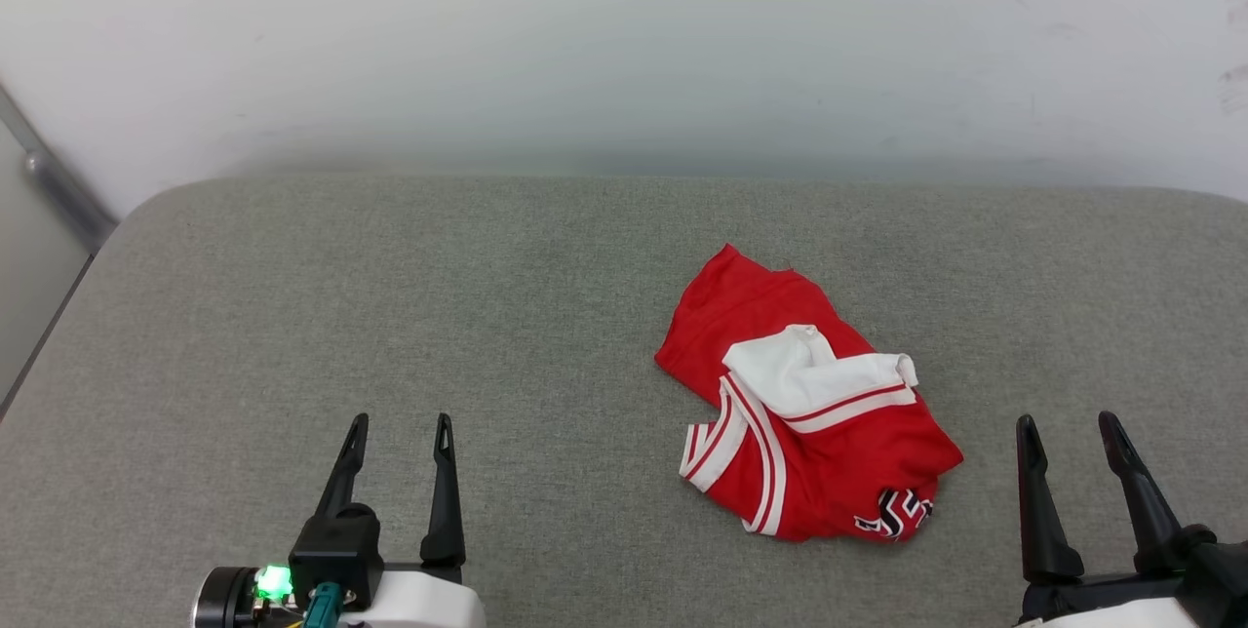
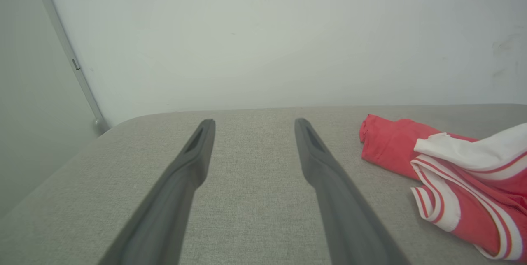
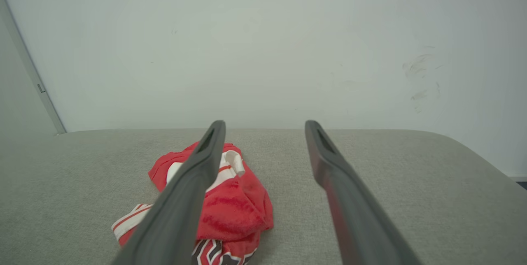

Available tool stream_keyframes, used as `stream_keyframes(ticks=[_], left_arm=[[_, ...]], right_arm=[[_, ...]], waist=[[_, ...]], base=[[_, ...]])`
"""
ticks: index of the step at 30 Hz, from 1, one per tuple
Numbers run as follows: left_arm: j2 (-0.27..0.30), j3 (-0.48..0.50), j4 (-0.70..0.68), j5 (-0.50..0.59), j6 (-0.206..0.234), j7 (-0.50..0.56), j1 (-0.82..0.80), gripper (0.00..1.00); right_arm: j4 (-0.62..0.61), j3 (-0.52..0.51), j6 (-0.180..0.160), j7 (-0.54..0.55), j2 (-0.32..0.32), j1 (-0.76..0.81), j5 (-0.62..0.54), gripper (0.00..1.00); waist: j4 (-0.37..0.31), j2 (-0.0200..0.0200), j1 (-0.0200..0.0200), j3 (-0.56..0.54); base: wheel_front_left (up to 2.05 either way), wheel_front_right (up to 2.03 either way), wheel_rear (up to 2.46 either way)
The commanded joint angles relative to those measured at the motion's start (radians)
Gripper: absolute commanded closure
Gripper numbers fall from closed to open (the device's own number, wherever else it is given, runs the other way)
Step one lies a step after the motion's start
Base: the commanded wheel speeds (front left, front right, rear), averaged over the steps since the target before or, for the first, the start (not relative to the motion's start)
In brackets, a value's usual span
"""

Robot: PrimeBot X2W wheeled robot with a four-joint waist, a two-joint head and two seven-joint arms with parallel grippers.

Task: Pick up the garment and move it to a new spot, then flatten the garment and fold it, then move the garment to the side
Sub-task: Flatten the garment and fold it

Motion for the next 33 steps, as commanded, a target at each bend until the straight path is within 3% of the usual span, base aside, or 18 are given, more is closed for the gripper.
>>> stream_keyframes(ticks=[1,16,21,26,33], left_arm=[[-0.01,0.012,0.001,0.01,-0.014,-0.003,0.013,0.0],[-0.049,0.067,0.004,0.052,-0.062,-0.003,0.017,0.0],[-0.059,0.077,0.001,0.059,-0.071,-0.003,0.01,0.0],[-0.066,0.083,-0.002,0.065,-0.08,-0.003,-0.006,0.0],[-0.073,0.083,-0.005,0.066,-0.094,-0.003,-0.036,0.0]], right_arm=[[0.002,0.001,0.0,-0.002,0.002,0.01,0.005,0.0],[-0.004,-0.005,0.0,-0.002,0.002,-0.019,-0.002,0.0],[-0.045,-0.027,0.0,-0.002,0.002,-0.096,-0.021,0.0],[-0.093,0.001,0.0,-0.002,-0.001,-0.251,-0.115,0.0],[0.014,0.139,0.0,-0.002,-0.166,-0.518,-0.106,0.0]], waist=[[0.001,0.0,0.0,0.0],[0.0,0.0,0.0,0.001],[0.001,0.0,0.0,0.01],[0.004,0.0,0.0,0.032],[0.015,0.0,0.0,0.076]], base=[[0.0,0.0,0.0],[0.0,0.0,0.0],[0.0,0.0,0.0],[0.0,0.0,0.0],[0.0,0.0,0.0]])
